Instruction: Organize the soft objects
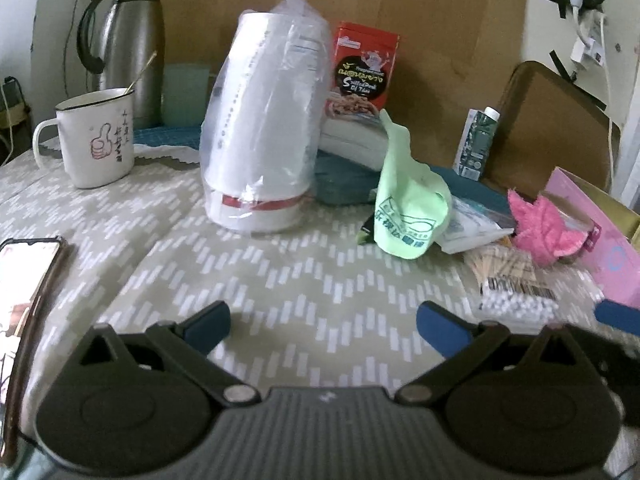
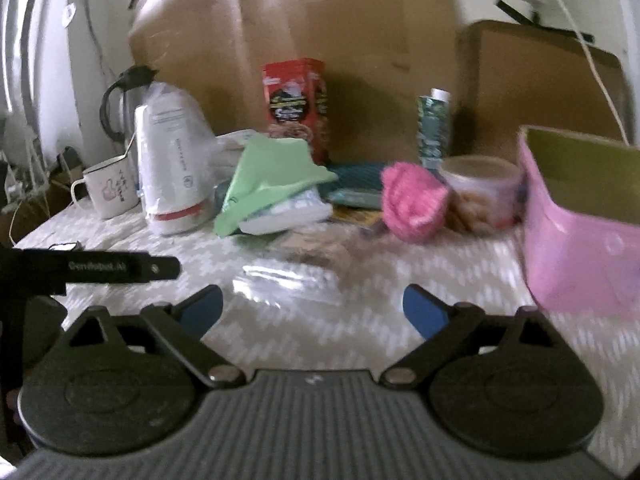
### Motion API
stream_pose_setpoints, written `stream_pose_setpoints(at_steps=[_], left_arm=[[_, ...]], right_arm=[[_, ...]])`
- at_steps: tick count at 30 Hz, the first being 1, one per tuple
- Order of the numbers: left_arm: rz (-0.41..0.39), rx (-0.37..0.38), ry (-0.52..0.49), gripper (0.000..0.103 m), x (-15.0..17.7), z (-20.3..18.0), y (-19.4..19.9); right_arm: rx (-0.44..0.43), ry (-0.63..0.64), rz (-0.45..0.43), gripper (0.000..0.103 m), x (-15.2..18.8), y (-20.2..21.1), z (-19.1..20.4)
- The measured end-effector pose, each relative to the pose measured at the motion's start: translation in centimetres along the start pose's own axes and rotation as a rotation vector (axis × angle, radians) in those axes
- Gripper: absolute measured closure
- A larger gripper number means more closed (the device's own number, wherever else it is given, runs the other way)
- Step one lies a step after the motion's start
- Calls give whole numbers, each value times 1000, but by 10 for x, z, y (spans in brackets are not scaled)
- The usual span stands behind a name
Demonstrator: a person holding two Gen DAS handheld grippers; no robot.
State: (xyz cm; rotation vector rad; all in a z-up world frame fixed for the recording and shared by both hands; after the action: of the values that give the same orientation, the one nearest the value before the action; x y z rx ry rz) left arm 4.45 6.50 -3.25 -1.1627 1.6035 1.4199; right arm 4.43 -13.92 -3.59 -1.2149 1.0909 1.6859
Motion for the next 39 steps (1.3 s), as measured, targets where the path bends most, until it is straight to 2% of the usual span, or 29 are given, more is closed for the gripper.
stream_pose_setpoints(at_steps=[5, 8, 11, 14, 15, 16, 21, 33, 35, 37, 39], left_arm=[[-9, 11, 18, 0, 1, 0, 2], [-11, -16, 20, 3, 1, 3, 3], [-12, 11, 19, 0, 2, 0, 4], [-12, 10, 16, 0, 2, 0, 4], [-11, 9, 14, 0, 2, -1, 4], [-10, 9, 13, 0, 2, 0, 4], [-6, 15, 3, 0, 2, -1, 3], [7, 17, -41, 0, 5, -6, 1], [7, 23, -39, 0, 5, -5, 1], [6, 37, -24, 1, 4, -3, 1], [6, 60, 8, 1, 3, 0, 6]], right_arm=[[-6, -12, 54, 5, -4, -28, 4], [-23, 8, 109, 4, 3, -48, 6], [-31, -32, 138, 5, 7, -57, 0], [-47, 4, 129, 21, 8, -54, 1], [-67, 13, 129, 36, 7, -51, 1], [-74, 23, 127, 43, 6, -47, 3], [-106, 22, 122, 51, 10, -30, 9], [-261, -7, 136, 52, 26, 37, 34], [-256, 17, 120, 49, 27, 43, 36], [-237, 50, 99, 40, 26, 47, 37], [-234, 68, 79, 35, 24, 51, 38]])
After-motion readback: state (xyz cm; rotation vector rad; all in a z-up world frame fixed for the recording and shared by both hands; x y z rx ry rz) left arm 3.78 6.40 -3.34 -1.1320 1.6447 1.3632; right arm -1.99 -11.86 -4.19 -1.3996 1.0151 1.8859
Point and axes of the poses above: each gripper's, at about its wrist camera, not at the fingertips, and y roughly against the way its jaws point, z to its left, x to its underside, the point moved 7 cm from there along -y, roughly the way its jaws point, and after that the axes turned 15 degrees about -z, right-handed, at the moved point
